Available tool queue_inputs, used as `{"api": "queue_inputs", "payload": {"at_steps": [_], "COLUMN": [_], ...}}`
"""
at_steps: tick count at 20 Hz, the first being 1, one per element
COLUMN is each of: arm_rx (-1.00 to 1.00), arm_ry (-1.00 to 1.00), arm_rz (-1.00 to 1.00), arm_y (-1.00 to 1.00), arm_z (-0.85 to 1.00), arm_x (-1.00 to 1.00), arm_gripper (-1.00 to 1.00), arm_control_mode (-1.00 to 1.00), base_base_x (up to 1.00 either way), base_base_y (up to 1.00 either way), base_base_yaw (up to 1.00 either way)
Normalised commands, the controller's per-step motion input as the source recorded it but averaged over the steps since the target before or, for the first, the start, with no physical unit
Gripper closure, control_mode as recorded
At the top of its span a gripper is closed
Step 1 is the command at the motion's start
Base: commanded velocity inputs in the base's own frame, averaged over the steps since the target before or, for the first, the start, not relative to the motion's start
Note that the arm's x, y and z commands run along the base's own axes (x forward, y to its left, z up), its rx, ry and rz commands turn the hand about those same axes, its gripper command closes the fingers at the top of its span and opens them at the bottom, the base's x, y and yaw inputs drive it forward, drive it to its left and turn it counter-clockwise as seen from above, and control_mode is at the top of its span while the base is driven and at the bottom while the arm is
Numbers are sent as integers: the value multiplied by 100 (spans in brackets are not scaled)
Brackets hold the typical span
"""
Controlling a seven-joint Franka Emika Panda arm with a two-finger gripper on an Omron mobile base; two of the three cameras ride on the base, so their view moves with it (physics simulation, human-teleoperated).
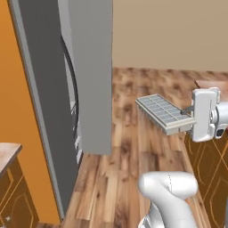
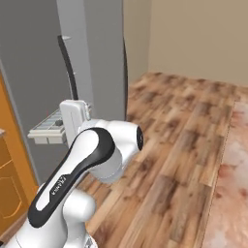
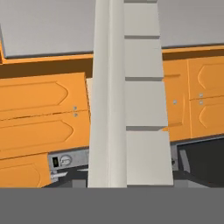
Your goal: The ice cube tray has been filled with water. Take the tray and place it in the freezer to make ice. Close the freezer door after placing the tray.
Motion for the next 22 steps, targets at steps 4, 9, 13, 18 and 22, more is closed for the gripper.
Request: {"api": "queue_inputs", "payload": {"at_steps": [4,9,13,18,22], "arm_rx": [0,0,0,0,0], "arm_ry": [0,0,0,0,0], "arm_rz": [0,0,0,0,0], "arm_y": [0,0,0,0,0], "arm_z": [0,0,0,0,0], "arm_x": [0,0,0,0,0], "arm_gripper": [100,100,100,100,100], "arm_control_mode": [100,100,100,100,100], "base_base_x": [49,52,73,86,89], "base_base_y": [-1,0,0,0,0], "base_base_yaw": [11,24,30,26,23]}}
